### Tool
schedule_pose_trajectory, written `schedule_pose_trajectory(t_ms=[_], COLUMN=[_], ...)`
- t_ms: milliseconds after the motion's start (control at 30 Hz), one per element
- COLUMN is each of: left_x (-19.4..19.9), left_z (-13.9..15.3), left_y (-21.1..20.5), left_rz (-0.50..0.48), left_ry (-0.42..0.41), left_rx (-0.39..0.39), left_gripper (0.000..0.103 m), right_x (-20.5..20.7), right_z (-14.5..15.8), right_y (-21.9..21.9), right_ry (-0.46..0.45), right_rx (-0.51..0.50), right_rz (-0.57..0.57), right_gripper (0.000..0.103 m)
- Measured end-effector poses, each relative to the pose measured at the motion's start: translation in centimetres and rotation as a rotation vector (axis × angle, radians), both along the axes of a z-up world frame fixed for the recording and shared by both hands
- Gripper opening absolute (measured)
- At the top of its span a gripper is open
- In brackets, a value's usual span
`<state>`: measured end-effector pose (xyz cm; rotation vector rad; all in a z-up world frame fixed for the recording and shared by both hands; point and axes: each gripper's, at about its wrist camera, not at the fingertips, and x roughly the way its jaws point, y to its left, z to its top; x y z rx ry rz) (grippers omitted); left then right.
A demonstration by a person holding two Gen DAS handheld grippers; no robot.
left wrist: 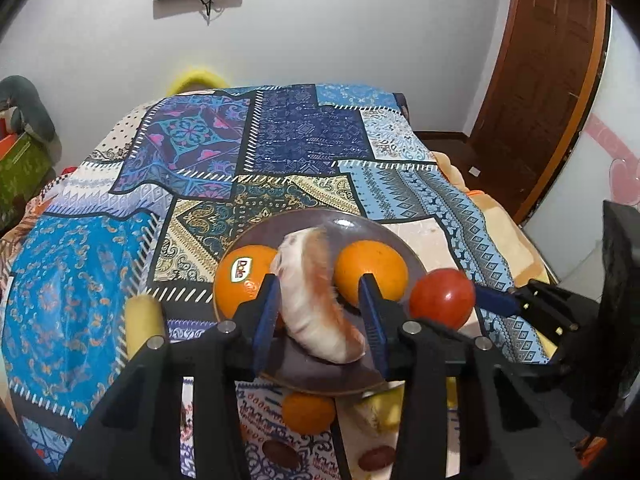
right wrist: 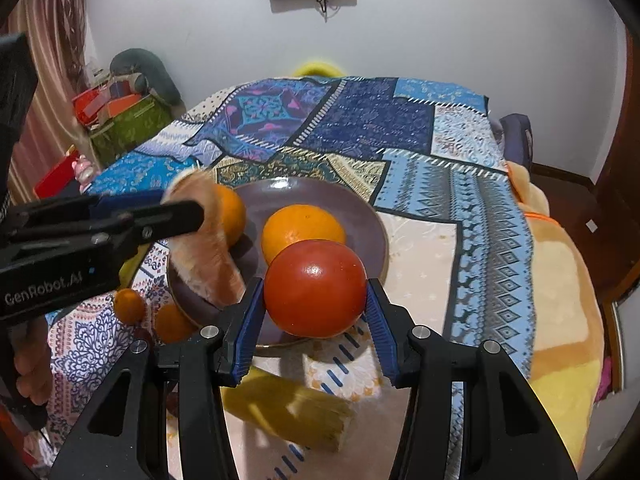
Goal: Organize fruits
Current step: 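Place the pomelo segment on the plate with the left gripper while the right gripper places the tomato beside it, then grasp the pale yellow cylinder with the left gripper while the right gripper grasps the yellow squash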
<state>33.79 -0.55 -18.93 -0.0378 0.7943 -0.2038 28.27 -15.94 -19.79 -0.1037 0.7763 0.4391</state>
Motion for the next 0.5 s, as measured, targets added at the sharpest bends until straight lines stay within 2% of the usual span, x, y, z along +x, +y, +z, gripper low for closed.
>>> schedule_pose_trajectory(t_ms=[200,500], left_x=[0.6,-0.5], left_z=[-0.4,-0.6], left_y=[0.4,1.0], left_rz=[0.004,0.001], left_ry=[0.014,0.035], left_rx=[-0.013,-0.019], left_gripper=[0.040,0.040], right_x=[0.6,1.0], right_z=[-0.7,-0.9], right_y=[0.4,0.6], right_ry=[0.017,0.033], right_rx=[-0.008,-0.001], right_rz=[0.013,0.016], right_gripper=[0.046,0.049])
